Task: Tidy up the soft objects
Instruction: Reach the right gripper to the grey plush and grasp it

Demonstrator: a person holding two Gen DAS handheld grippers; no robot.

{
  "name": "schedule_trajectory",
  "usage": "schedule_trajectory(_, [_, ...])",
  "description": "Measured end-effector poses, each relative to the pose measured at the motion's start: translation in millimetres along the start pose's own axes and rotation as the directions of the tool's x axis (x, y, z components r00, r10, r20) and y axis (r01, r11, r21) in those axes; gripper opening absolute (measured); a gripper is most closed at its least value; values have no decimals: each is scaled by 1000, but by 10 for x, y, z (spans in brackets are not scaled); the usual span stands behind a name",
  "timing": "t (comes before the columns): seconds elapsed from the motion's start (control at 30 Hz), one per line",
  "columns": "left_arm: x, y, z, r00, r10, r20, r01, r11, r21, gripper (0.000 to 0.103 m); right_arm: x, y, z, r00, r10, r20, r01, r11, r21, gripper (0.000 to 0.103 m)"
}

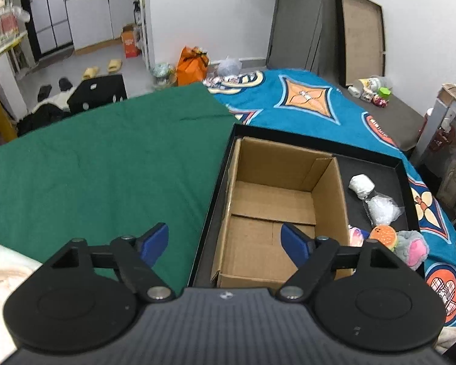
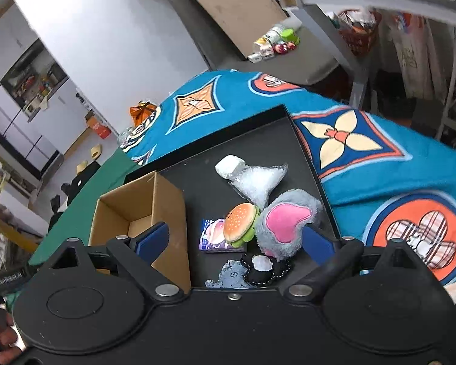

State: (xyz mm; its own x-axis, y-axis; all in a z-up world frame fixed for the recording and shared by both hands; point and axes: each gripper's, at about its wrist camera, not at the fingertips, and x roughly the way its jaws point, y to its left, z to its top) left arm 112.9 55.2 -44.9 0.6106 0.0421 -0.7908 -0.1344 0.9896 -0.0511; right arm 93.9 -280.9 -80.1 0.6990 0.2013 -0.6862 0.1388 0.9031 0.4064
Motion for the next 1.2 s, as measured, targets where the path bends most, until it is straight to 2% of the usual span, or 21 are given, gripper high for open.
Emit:
schedule_trajectory(0.2, [197, 72, 11, 999, 10, -34, -11, 1000, -23, 68, 234, -47, -13, 1000, -21, -24, 21, 999, 25, 91])
schedule_trajectory(0.63, [571, 38, -83, 994, -16, -106, 15, 1000, -8, 49, 637, -213, 3, 995, -79, -65, 85, 991, 102, 90])
schedule_trajectory(0.83, [679, 14, -137, 991, -35, -129, 37, 999, 11, 39, 802, -306, 4, 991, -104, -89, 116, 982, 148, 82])
schedule_trajectory(0.9, [719, 18, -152, 990, -39, -138, 40, 999, 10, 36, 864, -354, 0, 990, -102, -99, 118, 979, 168, 76])
schedule_trajectory(1.13, [791, 0, -164, 989, -45, -144, 51, 998, 33, 26, 1013, -453, -29, 986, -127, -107, 148, 963, 225, 73])
schedule_trajectory(1.17, [798, -1, -167, 988, -48, -146, 54, 998, 35, 26, 1024, -459, -34, 986, -129, -104, 150, 962, 228, 67])
schedule_trajectory(1.2, [811, -3, -167, 988, -50, -149, 56, 998, 38, 25, 1040, -460, -36, 986, -131, -105, 151, 963, 223, 54])
